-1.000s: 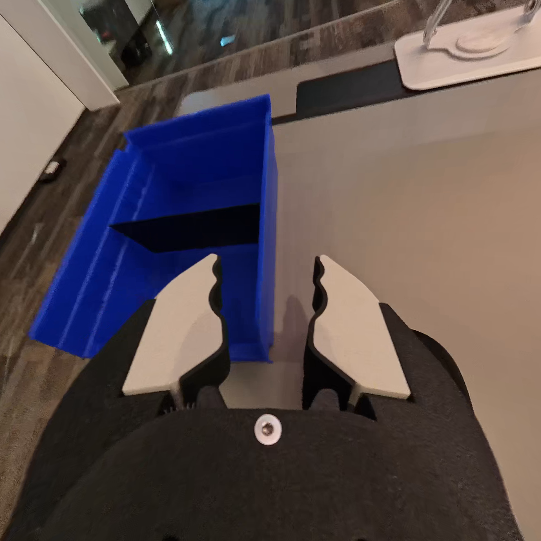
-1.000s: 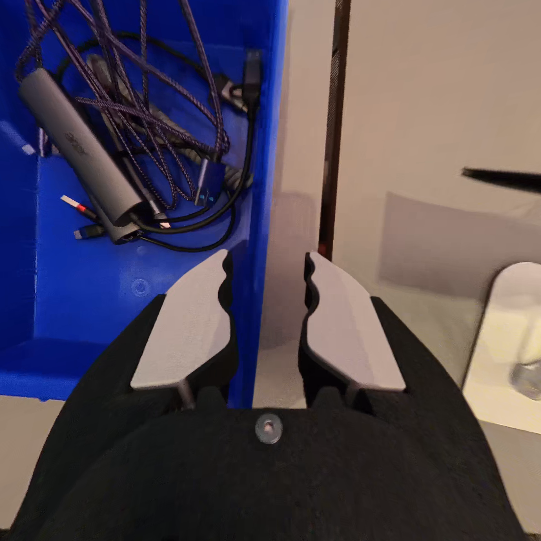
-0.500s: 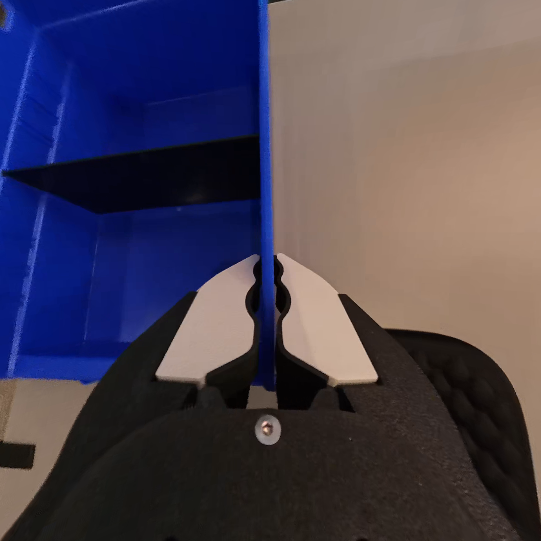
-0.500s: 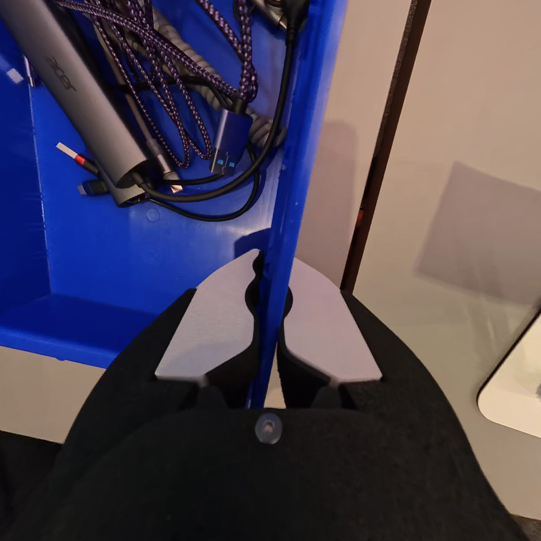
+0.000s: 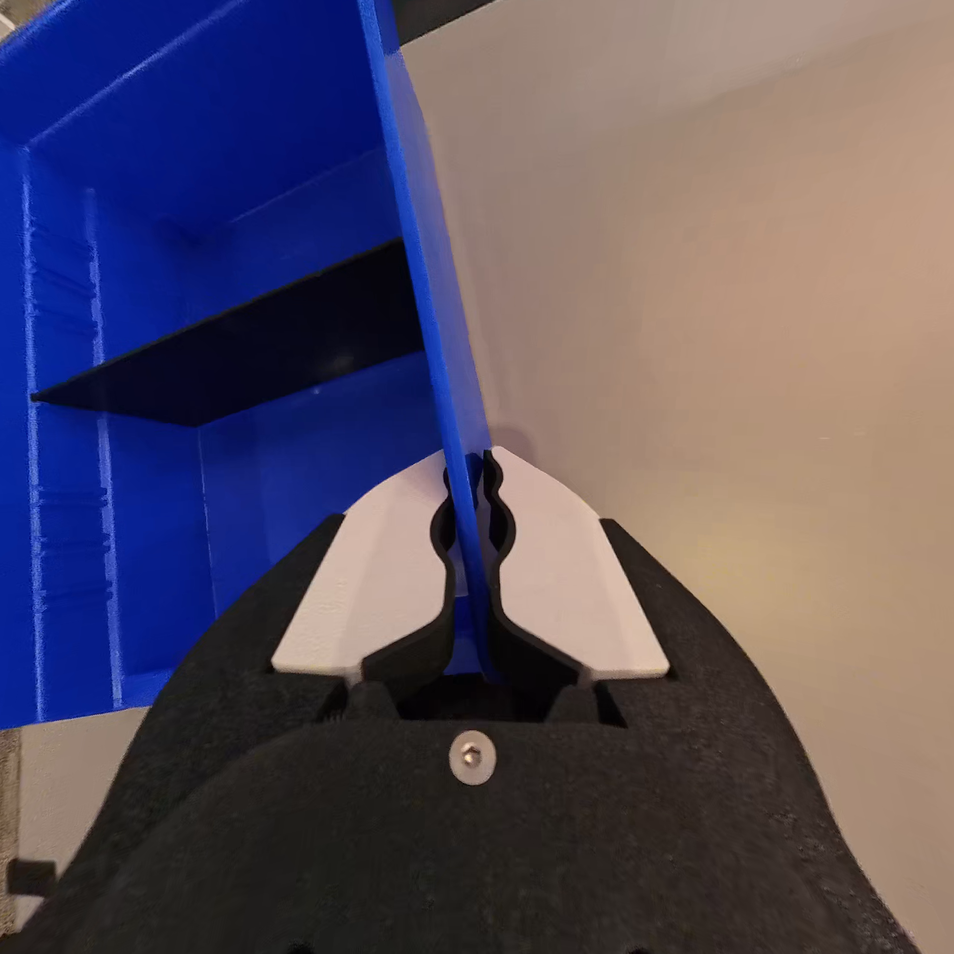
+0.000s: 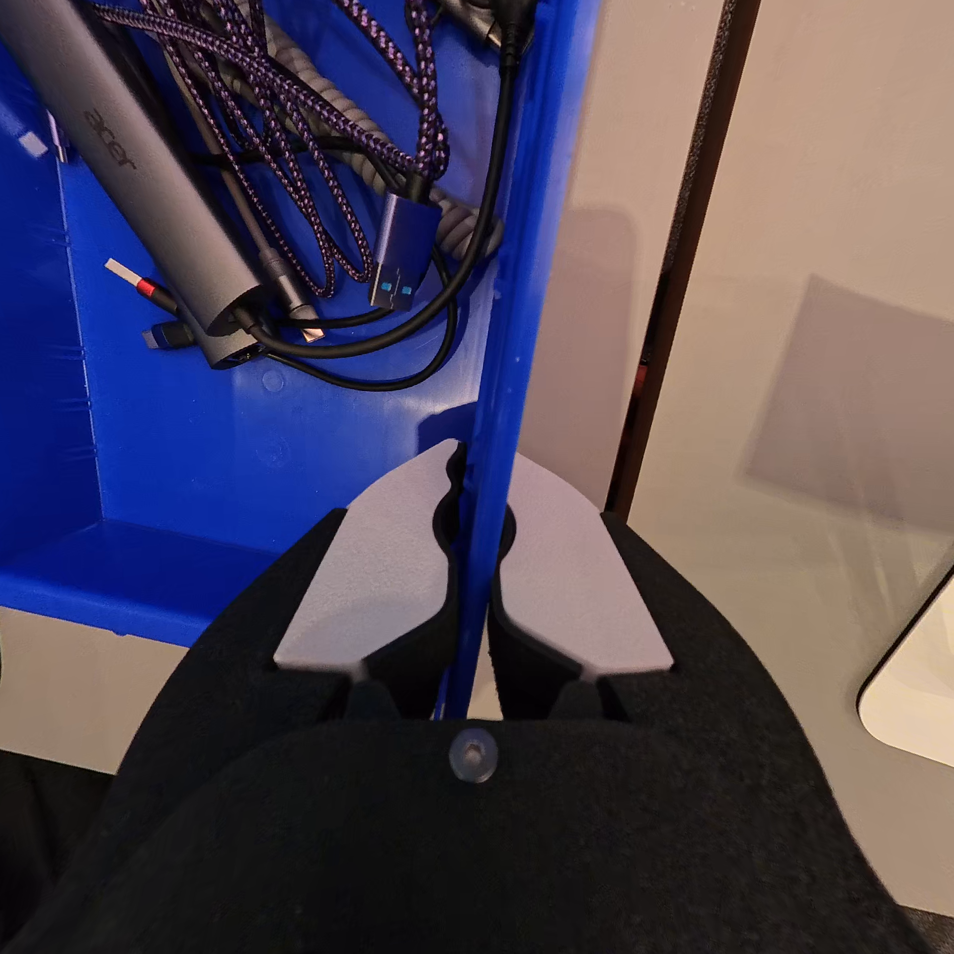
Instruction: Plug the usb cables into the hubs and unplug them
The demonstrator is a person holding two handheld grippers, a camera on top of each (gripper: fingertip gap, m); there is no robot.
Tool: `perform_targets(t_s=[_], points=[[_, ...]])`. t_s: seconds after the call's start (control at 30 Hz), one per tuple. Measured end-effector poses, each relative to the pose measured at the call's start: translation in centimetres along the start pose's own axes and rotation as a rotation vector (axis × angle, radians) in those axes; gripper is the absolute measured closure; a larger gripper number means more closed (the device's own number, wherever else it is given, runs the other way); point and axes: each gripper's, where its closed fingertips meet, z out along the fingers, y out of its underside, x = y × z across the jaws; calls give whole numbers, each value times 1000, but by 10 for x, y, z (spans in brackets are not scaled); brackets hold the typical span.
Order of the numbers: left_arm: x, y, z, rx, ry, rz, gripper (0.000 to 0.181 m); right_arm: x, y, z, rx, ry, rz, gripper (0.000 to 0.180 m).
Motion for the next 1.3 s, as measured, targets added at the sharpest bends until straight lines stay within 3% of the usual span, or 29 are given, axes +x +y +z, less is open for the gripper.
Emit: perform_targets(t_s=[0.17, 0.27, 0.5, 0.6, 0.7, 0.83, 1.03, 1.3], points=[[62, -14, -13, 21, 19, 65, 171, 1, 3, 0, -69, -10, -54, 170], [94, -20, -22, 42, 40, 84, 172, 8, 2, -1, -126, 35, -64, 156], [156, -26, -42, 70, 109, 82, 171, 10, -11, 4, -201, 68, -12, 157], [190, -31, -50, 68, 159, 85, 163, 9, -10, 10, -242, 84, -11, 164], [229, -40, -57, 91, 210, 120, 152, -2, -8, 11, -235, -44, 88, 176], [264, -53, -77, 175, 296, 118, 123, 0, -5, 9, -238, -17, 76, 176], [243, -68, -134, 424, 377, 101, 121, -2, 1, 4, -226, -29, 107, 175], [127, -25, -168, 474, 316, -23, 112, -22, 2, -28, -247, -10, 105, 175]])
